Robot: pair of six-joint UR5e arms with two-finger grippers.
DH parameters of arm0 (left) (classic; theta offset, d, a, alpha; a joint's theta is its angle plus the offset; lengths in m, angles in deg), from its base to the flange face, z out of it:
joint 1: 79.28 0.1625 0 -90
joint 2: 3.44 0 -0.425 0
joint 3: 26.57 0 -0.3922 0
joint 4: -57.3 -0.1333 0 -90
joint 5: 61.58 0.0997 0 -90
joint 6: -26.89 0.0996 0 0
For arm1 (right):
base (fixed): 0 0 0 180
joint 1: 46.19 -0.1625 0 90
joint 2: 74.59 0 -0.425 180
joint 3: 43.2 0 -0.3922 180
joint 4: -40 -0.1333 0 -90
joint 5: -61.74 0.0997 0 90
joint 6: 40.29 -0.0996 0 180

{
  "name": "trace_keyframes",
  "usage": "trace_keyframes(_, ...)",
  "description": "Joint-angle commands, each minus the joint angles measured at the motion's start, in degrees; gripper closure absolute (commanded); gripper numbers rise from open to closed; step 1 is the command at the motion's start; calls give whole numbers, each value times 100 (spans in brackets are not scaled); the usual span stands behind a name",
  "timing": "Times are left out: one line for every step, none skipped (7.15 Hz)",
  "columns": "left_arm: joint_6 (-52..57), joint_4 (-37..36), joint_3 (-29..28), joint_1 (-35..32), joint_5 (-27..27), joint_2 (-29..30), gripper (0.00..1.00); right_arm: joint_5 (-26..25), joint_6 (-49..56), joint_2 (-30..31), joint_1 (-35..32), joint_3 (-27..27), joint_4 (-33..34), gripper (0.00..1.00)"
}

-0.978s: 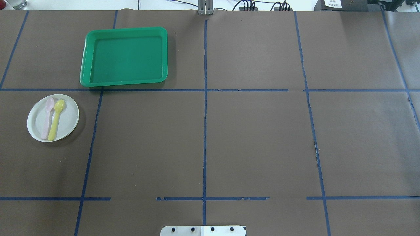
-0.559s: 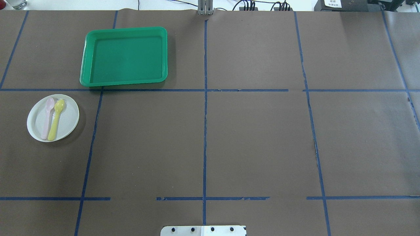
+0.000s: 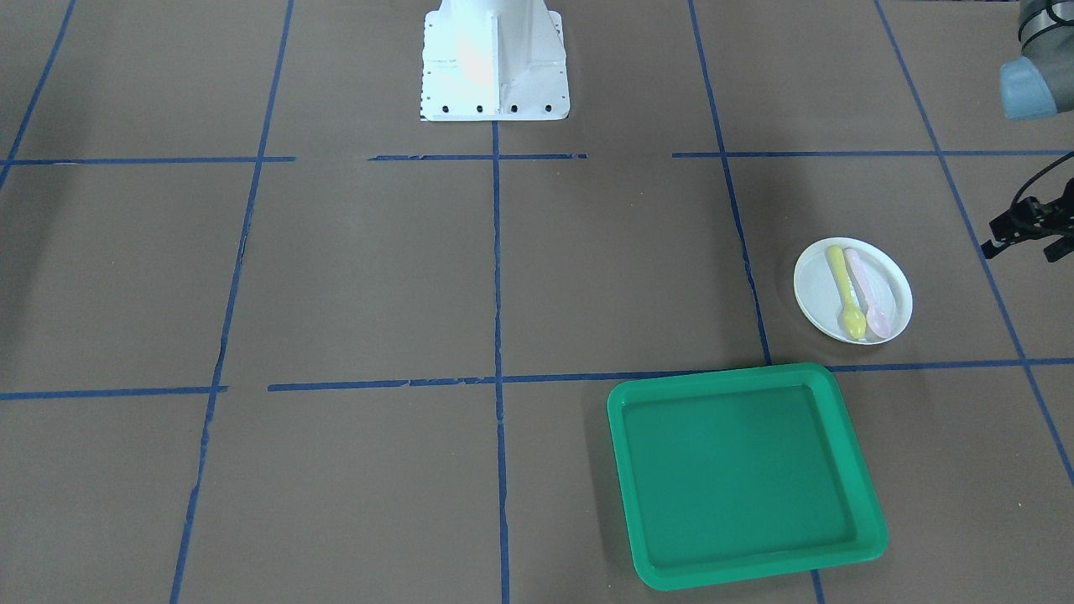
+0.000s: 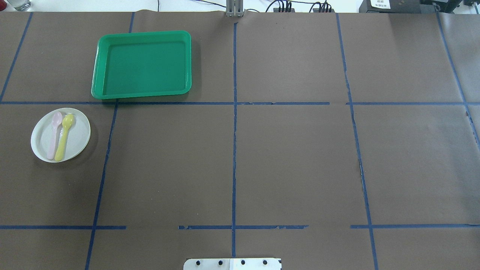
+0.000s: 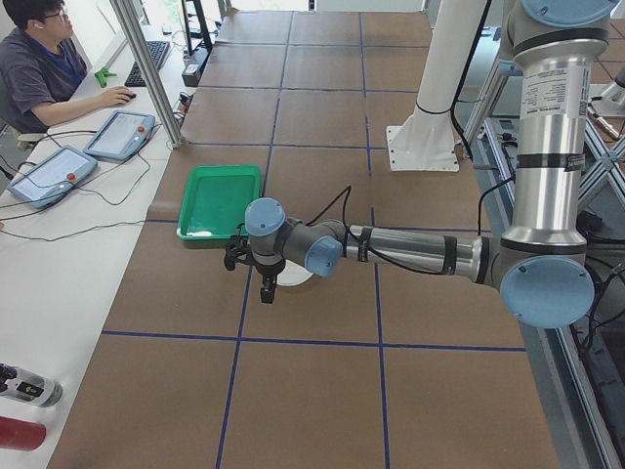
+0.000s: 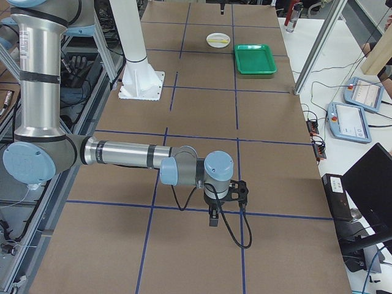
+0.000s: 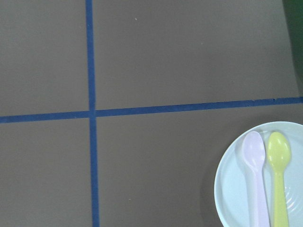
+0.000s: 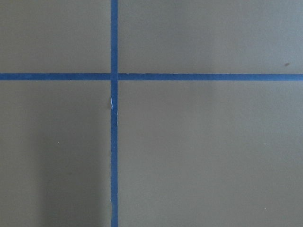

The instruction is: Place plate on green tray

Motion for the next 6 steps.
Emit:
trace_keyframes(-1006, 1202, -613, 605, 172, 3, 0, 0, 0, 0, 0, 7, 3, 0)
trace_keyframes(-1357, 1338, -721, 859, 426, 64, 0, 0, 0, 0, 0, 7, -6, 0)
trace_keyframes(-1370, 1339, -774, 940, 429, 143, 0, 0, 0, 0, 0, -1, 3, 0)
trace_keyframes(-1370, 1339, -792, 1002, 437, 162, 0, 0, 0, 0, 0, 7, -6, 0)
trace_keyframes(-1370, 1339, -818, 1124, 438, 170, 2, 0, 0, 0, 0, 7, 3, 0)
trace_keyframes(-1370, 1339, -853, 1213, 438, 231, 16, 0, 0, 0, 0, -1, -6, 0)
